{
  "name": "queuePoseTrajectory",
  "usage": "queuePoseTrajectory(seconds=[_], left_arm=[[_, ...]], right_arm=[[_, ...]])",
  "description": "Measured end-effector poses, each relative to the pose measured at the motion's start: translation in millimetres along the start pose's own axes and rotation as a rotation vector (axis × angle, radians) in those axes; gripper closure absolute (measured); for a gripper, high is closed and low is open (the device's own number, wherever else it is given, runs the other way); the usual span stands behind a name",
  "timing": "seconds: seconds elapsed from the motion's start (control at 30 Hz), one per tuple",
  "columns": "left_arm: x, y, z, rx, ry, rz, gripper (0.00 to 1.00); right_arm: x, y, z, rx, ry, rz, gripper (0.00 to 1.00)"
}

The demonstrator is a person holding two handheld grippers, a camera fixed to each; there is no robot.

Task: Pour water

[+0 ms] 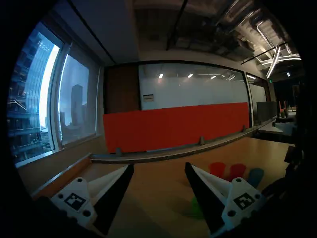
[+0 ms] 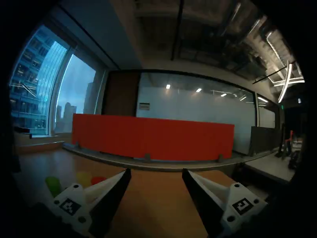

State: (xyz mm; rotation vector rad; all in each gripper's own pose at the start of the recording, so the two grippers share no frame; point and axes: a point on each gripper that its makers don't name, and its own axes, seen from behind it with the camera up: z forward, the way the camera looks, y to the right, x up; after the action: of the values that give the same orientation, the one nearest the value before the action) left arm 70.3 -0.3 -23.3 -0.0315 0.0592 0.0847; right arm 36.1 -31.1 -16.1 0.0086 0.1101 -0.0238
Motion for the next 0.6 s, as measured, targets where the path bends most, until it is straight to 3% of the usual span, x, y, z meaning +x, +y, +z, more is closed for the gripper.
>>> queuePoseTrajectory(seconds=[0.2, 0.6], left_arm=[[2, -2.7, 2.0, 0.028, 0.007, -0.020, 0.04], [-13, 5.6, 2.9, 0.014, -0.003, -0.029, 0.04]], right_arm=[[1, 5, -1.2, -0.040, 0.010, 0.009, 0.00], [-11, 11, -7.1, -0.058, -0.007, 0.005, 0.00]])
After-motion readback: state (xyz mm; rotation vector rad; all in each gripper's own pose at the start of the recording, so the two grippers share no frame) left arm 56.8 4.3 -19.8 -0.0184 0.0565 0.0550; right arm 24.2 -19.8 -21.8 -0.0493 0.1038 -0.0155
